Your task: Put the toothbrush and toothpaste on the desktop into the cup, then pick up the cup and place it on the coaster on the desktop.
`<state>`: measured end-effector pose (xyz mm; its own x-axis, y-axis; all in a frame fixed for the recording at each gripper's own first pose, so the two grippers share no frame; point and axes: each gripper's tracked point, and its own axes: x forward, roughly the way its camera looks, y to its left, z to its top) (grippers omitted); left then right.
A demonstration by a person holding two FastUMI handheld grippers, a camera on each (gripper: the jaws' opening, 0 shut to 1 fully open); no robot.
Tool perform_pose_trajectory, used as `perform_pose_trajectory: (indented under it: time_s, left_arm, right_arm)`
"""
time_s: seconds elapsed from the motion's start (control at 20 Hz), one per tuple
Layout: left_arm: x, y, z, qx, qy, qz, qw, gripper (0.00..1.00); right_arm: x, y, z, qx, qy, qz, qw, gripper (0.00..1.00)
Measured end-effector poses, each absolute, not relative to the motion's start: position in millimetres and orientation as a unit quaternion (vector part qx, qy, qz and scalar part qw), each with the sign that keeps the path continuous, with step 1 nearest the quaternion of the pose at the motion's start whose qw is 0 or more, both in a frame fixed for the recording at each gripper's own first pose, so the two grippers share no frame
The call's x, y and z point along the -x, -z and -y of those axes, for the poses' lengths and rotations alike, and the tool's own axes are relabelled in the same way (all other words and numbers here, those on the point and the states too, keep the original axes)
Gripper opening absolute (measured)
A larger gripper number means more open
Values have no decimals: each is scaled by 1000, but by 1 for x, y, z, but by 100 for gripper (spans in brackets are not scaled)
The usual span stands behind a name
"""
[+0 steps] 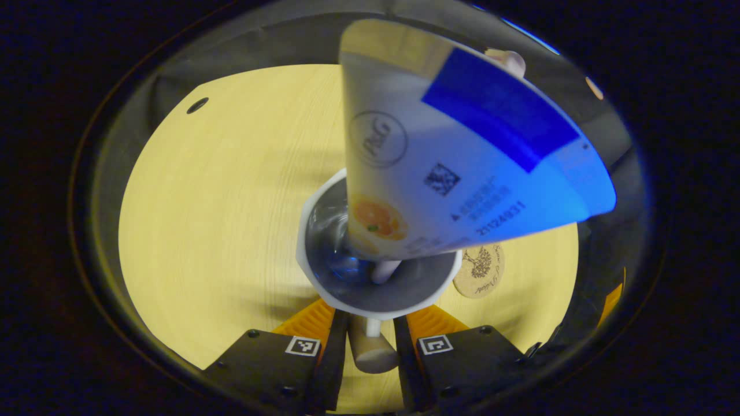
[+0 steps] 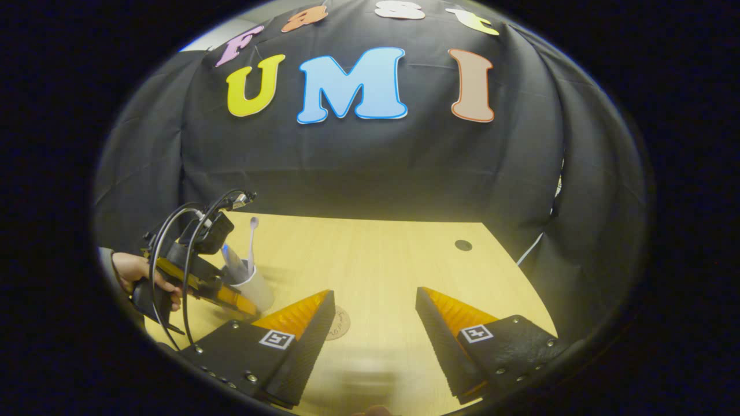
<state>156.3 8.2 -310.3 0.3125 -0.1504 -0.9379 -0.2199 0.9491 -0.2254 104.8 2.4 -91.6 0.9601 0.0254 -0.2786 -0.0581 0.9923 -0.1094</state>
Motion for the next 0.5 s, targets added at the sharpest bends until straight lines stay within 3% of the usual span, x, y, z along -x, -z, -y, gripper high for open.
perform_pose_trajectory:
  time_s: [0.15, 0.5]
  left_arm:
    - [-154, 311, -9, 133, -21, -588, 798, 37]
    - [-156, 311, -9, 110, -27, -573, 812, 34]
  right_arm:
    - [-105, 93, 0, 52, -21, -143, 988, 89]
    - [-101, 92, 11, 51, -22, -141, 988, 89]
